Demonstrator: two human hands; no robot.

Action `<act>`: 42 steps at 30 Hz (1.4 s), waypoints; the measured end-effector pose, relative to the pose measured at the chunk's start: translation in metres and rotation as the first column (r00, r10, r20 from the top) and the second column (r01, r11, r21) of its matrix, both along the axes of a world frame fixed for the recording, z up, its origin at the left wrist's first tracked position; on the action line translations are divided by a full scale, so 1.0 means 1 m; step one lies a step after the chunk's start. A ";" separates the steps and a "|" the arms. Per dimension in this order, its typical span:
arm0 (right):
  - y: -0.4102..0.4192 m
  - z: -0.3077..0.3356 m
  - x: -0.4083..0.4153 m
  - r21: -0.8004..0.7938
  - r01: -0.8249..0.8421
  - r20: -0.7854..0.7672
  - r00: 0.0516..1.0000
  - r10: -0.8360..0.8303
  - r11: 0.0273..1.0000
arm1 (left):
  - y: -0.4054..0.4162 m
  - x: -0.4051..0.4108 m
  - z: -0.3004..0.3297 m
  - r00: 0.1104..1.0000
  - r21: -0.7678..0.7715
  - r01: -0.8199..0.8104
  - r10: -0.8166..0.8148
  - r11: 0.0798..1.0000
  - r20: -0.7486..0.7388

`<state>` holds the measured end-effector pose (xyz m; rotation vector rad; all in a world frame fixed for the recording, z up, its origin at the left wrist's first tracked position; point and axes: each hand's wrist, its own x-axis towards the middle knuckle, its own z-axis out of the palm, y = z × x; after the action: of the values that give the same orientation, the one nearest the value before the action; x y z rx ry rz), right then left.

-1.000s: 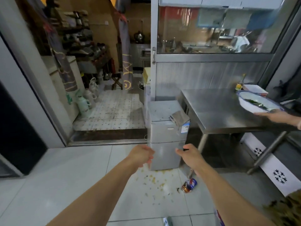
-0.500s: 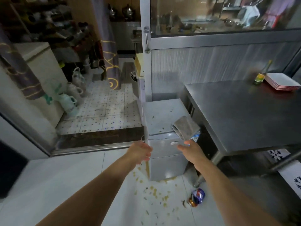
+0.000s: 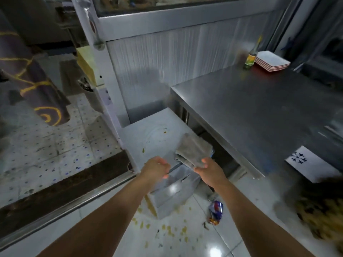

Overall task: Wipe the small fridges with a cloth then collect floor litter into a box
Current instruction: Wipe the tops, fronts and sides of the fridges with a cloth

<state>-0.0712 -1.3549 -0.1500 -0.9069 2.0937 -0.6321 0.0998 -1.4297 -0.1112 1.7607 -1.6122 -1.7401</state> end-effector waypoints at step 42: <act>-0.093 0.009 0.016 -0.538 -0.124 -0.293 0.955 -0.048 0.834 | -0.102 -0.044 -0.002 0.965 0.056 -0.068 0.080 0.996 -0.250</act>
<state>-0.0555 -1.4482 -0.1407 -1.4383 2.1771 -1.1827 0.0560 -1.5315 -0.1135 1.5239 -1.3940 -1.8922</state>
